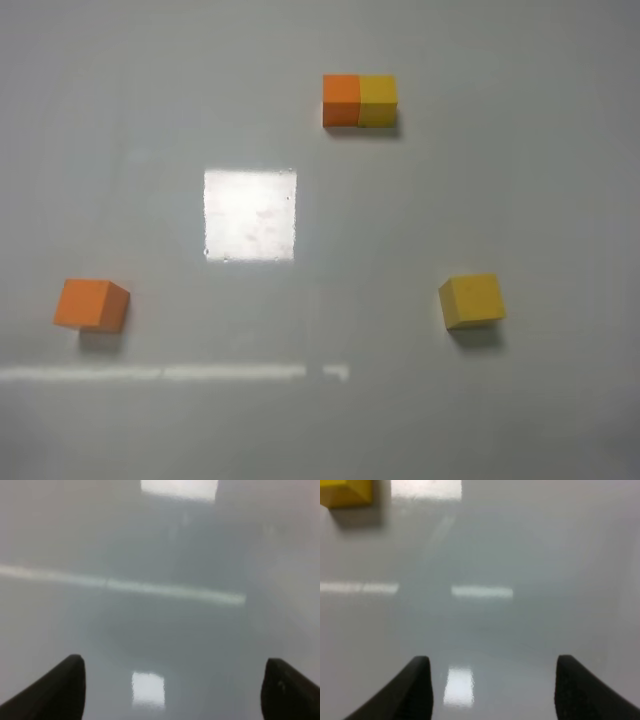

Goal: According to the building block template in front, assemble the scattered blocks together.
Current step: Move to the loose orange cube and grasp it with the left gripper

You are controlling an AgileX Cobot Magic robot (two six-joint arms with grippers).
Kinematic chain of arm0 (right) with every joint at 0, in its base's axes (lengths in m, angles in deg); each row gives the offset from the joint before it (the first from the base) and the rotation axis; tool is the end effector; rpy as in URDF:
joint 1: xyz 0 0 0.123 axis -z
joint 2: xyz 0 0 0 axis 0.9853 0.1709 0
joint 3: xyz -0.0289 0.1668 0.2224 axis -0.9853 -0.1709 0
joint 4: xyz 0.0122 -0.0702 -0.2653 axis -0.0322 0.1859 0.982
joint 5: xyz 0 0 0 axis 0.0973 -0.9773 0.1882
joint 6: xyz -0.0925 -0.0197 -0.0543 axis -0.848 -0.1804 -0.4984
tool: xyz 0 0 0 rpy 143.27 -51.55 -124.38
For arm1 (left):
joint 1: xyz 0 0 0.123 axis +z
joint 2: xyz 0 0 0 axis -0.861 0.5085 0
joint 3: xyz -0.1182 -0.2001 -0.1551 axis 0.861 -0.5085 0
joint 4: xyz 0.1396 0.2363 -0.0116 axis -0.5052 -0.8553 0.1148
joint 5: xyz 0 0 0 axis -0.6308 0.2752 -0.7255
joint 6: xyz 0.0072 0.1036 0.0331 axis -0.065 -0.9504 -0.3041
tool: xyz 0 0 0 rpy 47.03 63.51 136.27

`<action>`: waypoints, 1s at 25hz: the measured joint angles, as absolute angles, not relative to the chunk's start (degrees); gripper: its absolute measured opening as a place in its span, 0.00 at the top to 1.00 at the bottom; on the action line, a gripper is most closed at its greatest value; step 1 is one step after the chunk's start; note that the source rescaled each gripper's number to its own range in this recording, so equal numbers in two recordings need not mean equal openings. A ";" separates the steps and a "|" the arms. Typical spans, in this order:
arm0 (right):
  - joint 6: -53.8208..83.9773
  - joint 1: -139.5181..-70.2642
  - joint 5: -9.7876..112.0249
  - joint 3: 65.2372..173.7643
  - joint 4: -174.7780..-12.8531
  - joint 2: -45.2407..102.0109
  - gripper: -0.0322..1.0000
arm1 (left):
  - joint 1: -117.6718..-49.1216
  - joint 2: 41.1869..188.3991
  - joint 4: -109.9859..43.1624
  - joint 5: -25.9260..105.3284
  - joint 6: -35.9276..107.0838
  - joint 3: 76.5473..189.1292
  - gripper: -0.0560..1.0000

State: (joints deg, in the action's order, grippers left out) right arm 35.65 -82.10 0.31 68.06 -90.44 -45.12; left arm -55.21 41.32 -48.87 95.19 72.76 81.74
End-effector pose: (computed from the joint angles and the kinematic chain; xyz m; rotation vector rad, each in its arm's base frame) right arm 0.0364 0.0087 0.2824 -0.0779 2.0204 0.0903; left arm 0.0374 0.0059 0.2820 -0.1303 2.0124 0.0528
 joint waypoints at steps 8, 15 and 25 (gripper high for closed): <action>35.65 -82.10 0.31 68.06 -90.44 -45.12 0.66 | -55.21 47.47 -47.48 95.83 66.60 93.82 0.04; 35.65 -82.10 0.31 68.06 -90.44 -45.12 0.66 | -55.47 70.04 -41.73 104.05 40.87 119.64 0.04; 35.65 -82.10 0.31 68.06 -90.44 -45.12 0.66 | -66.98 87.45 -45.16 105.67 13.94 121.85 0.16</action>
